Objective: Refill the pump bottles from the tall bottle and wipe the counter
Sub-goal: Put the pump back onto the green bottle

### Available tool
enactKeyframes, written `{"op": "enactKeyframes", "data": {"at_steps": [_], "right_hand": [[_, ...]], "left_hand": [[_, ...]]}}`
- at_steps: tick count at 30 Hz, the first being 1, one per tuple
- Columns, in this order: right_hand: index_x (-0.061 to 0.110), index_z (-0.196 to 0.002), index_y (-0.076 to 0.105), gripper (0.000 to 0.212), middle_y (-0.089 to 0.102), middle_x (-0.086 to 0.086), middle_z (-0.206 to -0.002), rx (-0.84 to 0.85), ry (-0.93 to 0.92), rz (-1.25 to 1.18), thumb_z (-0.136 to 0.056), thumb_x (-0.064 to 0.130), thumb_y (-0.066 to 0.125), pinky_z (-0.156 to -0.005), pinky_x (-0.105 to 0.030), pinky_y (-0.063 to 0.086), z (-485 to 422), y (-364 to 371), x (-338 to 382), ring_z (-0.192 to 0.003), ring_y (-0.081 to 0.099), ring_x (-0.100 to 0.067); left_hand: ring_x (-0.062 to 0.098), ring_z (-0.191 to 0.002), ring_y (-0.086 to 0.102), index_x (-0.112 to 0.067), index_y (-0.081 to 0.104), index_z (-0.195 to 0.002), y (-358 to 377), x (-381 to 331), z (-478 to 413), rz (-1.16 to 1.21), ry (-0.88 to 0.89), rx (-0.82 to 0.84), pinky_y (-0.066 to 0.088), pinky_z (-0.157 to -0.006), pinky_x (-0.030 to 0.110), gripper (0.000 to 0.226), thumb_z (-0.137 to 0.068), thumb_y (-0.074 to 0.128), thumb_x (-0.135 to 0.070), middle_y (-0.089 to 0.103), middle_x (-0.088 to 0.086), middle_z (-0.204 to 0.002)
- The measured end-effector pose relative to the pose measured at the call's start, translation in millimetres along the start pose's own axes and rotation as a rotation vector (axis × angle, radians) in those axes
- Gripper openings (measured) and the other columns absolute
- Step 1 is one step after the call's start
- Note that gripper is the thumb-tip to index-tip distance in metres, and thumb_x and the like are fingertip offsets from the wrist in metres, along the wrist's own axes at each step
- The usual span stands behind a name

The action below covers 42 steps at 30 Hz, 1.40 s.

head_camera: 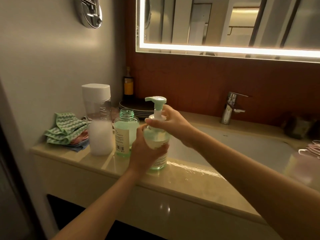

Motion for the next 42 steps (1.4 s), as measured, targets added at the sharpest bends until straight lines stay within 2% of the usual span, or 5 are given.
{"op": "enactKeyframes", "data": {"at_steps": [6, 17, 21, 27, 42], "right_hand": [[0.012, -0.096, 0.062, 0.034, 0.064, -0.004, -0.094, -0.035, 0.024, 0.000, -0.072, 0.033, 0.075, -0.081, -0.033, 0.051, -12, 11, -5, -0.091, 0.061, -0.020], [0.023, -0.139, 0.026, 0.099, 0.046, -0.003, -0.134, -0.198, 0.020, 0.156, -0.060, 0.058, 0.074, -0.101, -0.047, 0.040, -14, 13, 0, -0.123, 0.045, -0.025], [0.016, -0.129, 0.046, 0.070, 0.057, -0.003, -0.114, 0.015, 0.049, 0.047, -0.070, 0.038, 0.075, -0.092, -0.032, 0.045, -14, 10, 3, -0.110, 0.055, -0.020], [0.018, -0.085, 0.054, 0.047, 0.060, 0.000, -0.090, -0.396, 0.032, 0.249, -0.069, 0.061, 0.067, -0.096, -0.047, 0.042, -14, 31, -4, -0.100, 0.057, -0.024], [0.021, -0.140, 0.023, 0.062, 0.047, -0.007, -0.127, -0.281, -0.122, 0.163, -0.090, 0.054, 0.039, -0.091, -0.051, 0.044, -14, 44, -31, -0.111, 0.050, -0.026]], "left_hand": [[0.011, -0.092, 0.056, -0.012, 0.039, -0.121, 2, 2, -2, -0.057, -0.001, -0.019, 0.043, -0.073, 0.011, 0.075, -0.062, 0.082, -0.026, 0.056, -0.006, -0.102], [0.014, -0.093, 0.057, -0.012, 0.036, -0.127, 1, 4, -2, -0.058, 0.022, -0.011, 0.046, -0.074, 0.015, 0.081, -0.062, 0.083, -0.026, 0.057, -0.003, -0.105], [0.014, -0.095, 0.057, -0.011, 0.037, -0.126, 2, 2, -2, -0.047, 0.010, -0.019, 0.044, -0.076, 0.018, 0.079, -0.063, 0.082, -0.025, 0.057, -0.004, -0.105], [0.023, -0.100, 0.059, -0.007, 0.032, -0.132, 1, -4, 3, -0.114, 0.068, -0.053, 0.048, -0.084, 0.030, 0.091, -0.060, 0.084, -0.022, 0.060, 0.009, -0.111], [0.012, -0.079, 0.054, -0.014, 0.050, -0.117, -44, 14, 21, -0.421, 0.168, -0.218, 0.040, -0.057, 0.022, 0.058, -0.083, 0.045, -0.061, 0.058, 0.000, -0.096]]}}
Point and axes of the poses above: each hand's wrist, its own z-axis away from the middle knuckle, its own y-axis out of the palm, x = y × z, the point moved 1 cm from there along -z, towards the middle knuckle
